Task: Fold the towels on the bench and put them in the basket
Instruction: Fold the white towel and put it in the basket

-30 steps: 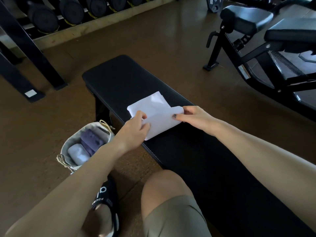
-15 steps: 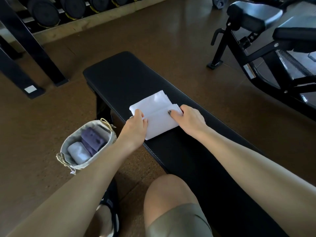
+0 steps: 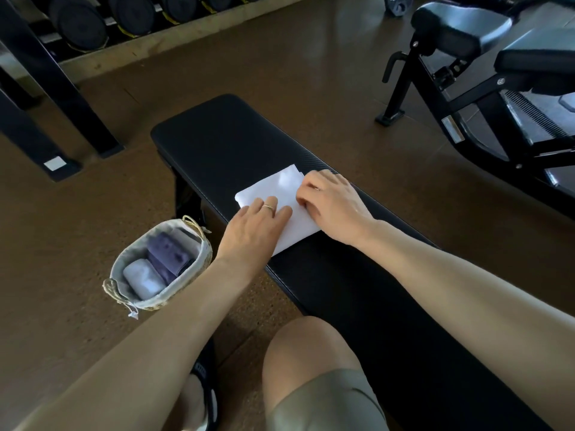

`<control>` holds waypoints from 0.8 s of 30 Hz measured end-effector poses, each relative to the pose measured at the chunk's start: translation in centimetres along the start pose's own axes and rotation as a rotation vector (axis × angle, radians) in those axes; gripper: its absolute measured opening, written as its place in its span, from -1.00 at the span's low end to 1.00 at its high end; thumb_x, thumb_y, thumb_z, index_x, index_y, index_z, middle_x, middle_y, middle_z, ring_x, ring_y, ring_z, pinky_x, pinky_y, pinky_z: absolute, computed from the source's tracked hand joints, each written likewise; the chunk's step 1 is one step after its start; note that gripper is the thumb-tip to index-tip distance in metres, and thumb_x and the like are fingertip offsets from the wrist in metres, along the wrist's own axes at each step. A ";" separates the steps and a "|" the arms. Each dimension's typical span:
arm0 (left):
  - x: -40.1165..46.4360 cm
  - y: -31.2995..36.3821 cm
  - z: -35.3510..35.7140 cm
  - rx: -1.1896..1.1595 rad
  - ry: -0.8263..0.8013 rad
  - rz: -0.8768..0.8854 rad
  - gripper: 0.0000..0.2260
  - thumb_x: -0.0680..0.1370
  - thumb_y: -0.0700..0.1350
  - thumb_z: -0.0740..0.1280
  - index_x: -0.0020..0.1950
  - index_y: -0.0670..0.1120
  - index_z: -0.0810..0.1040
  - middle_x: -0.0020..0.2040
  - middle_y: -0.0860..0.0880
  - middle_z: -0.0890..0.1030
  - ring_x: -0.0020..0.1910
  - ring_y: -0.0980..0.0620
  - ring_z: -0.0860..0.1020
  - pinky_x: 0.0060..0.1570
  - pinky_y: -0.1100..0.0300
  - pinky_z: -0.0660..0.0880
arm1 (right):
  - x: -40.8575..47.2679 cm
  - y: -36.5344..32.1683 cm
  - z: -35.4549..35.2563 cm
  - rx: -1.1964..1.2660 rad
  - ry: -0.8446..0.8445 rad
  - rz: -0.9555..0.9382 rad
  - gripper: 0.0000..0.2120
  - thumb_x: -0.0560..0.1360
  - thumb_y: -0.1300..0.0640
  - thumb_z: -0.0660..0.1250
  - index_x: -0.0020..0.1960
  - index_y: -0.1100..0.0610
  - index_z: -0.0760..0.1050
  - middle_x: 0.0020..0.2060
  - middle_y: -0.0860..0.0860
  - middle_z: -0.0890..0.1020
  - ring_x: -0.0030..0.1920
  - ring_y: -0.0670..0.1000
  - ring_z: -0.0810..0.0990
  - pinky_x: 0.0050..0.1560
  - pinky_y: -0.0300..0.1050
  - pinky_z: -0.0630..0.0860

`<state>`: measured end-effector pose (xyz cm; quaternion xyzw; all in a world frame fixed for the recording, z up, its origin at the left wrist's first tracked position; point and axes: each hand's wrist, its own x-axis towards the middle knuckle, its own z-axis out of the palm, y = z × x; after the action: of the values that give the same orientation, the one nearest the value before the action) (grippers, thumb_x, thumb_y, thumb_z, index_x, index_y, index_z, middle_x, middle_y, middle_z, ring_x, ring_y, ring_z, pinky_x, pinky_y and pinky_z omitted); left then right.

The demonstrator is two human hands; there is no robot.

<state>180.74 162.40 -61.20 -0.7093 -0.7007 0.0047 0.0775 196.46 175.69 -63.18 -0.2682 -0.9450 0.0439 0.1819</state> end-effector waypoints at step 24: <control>1.2 -5.2 0.5 -0.706 0.048 -0.268 -0.83 0.60 -0.02 0.24 0.13 0.01 0.29 -0.05 -0.01 0.49 -0.14 -0.05 0.51 -0.17 -0.04 0.45 | 4.5 3.2 -2.6 0.756 -0.454 0.492 -0.67 0.47 0.10 0.49 0.21 -0.01 0.56 0.10 -0.02 0.62 0.16 0.01 0.59 0.27 0.08 0.52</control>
<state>175.52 163.66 -60.93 -0.5944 -0.7436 -0.2637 -0.1557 195.44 180.76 -59.87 -0.3821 -0.7876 0.4817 0.0405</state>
